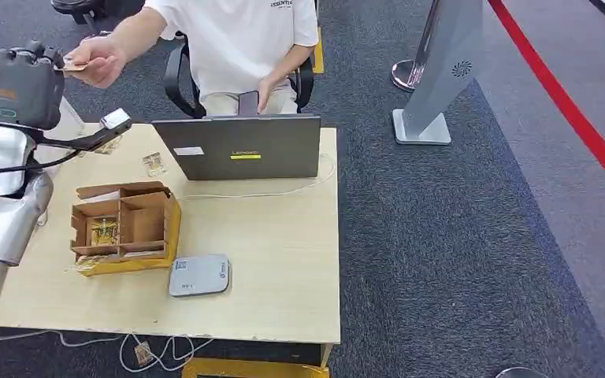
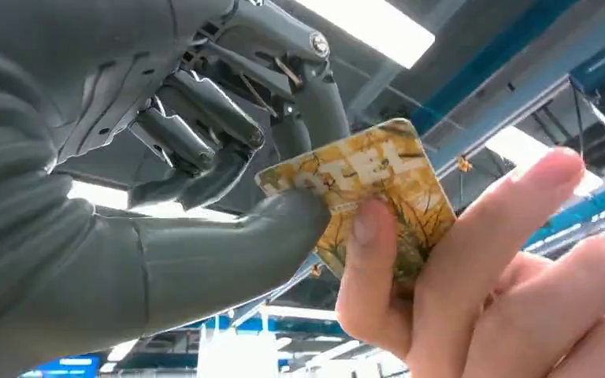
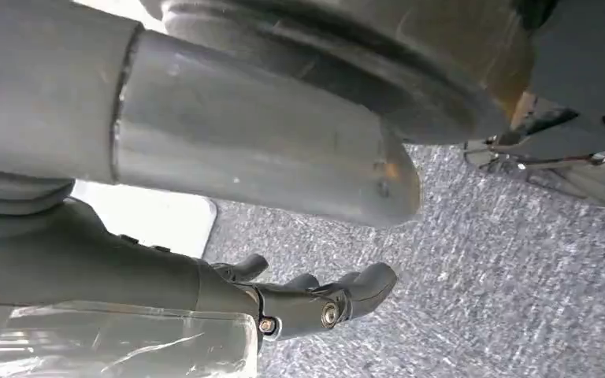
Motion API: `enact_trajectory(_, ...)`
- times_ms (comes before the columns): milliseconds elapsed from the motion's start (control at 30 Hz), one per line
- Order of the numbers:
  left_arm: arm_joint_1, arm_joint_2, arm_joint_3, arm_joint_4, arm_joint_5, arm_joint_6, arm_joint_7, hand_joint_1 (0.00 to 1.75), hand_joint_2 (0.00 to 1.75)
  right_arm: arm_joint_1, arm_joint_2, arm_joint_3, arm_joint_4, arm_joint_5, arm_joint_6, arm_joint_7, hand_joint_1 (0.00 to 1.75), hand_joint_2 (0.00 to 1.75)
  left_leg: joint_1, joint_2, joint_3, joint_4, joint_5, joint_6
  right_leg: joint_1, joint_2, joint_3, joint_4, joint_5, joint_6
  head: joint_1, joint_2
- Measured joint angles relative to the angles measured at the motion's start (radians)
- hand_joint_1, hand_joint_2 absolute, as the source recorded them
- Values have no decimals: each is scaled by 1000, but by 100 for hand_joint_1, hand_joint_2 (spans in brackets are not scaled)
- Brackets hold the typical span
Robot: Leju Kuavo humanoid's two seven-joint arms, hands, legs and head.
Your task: Pass the card to the sensor for recognition and then transmit it.
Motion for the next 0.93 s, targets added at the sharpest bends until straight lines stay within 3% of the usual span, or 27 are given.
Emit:
enact_trajectory(267,21,-3,0,29,27,41,13,0,175,0,0,0,0,0,0,-10,0,0,0,0,0,0,0,0,0,0,0,0,0,0,0,0)
enact_trajectory(400,64,9,3,5,86,60,-10,0,175,0,0,0,0,-2,1,-18,0,0,0,0,0,0,0,0,0,0,0,0,0,0,0,0)
enact_trajectory(600,168,49,57,-101,258,25,-77,0,175,2,0,-5,0,-5,0,-27,0,0,0,1,-1,0,-1,0,0,1,-1,0,-1,-1,0,0)
enact_trajectory(833,215,69,95,-156,280,14,-84,0,175,5,0,-6,0,-5,0,-27,0,0,0,0,-2,0,-1,0,0,-1,1,0,-2,0,0,0)
enact_trajectory(933,278,111,137,-193,409,-15,-87,0,175,4,0,-8,0,-8,-8,-27,0,0,-1,4,-1,-1,-2,-1,0,5,1,1,-1,0,2,0)
